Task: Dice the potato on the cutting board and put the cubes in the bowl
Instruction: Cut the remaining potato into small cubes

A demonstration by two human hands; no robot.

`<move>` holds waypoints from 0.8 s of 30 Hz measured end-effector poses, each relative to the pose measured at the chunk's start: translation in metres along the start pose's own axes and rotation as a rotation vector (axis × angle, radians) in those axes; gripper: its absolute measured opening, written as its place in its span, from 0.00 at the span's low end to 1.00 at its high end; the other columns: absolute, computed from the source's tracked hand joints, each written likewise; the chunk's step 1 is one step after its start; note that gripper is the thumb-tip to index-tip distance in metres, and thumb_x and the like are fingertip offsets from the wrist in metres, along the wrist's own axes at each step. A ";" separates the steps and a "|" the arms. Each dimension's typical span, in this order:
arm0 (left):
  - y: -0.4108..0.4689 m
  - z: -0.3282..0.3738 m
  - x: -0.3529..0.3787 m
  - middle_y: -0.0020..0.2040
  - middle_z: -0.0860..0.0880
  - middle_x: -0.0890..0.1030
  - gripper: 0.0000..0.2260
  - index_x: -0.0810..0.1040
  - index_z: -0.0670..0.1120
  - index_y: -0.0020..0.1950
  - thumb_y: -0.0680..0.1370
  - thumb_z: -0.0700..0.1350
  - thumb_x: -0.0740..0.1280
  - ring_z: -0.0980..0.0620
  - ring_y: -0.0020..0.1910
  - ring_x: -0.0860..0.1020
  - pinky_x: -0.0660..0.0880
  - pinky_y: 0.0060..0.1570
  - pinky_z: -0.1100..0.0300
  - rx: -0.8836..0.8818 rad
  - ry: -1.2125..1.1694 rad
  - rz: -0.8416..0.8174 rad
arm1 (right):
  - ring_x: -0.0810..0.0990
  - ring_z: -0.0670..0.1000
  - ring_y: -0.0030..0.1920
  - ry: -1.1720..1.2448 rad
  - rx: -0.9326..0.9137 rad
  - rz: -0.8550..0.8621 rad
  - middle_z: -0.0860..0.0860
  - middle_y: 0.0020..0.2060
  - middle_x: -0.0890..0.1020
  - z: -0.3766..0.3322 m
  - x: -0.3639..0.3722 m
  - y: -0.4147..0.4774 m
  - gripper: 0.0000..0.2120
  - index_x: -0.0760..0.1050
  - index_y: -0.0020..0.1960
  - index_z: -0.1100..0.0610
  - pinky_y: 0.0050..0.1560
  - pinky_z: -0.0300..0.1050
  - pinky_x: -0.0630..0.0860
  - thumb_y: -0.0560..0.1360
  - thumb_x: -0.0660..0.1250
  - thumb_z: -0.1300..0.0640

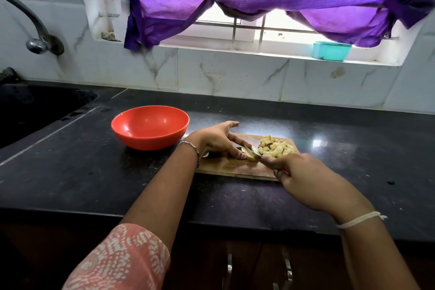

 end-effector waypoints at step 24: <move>0.000 0.004 0.000 0.55 0.49 0.84 0.46 0.49 0.45 0.79 0.70 0.32 0.75 0.53 0.48 0.83 0.81 0.45 0.58 -0.055 0.010 0.040 | 0.71 0.54 0.65 -0.084 0.050 0.080 0.53 0.66 0.68 -0.013 0.023 -0.015 0.29 0.52 0.76 0.37 0.58 0.51 0.76 0.81 0.56 0.57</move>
Point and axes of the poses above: each hand's wrist, its own y-axis towards the middle knuckle, its own x-axis out of the palm, z = x × y, the point moved 3 cm from there along y, towards the middle knuckle
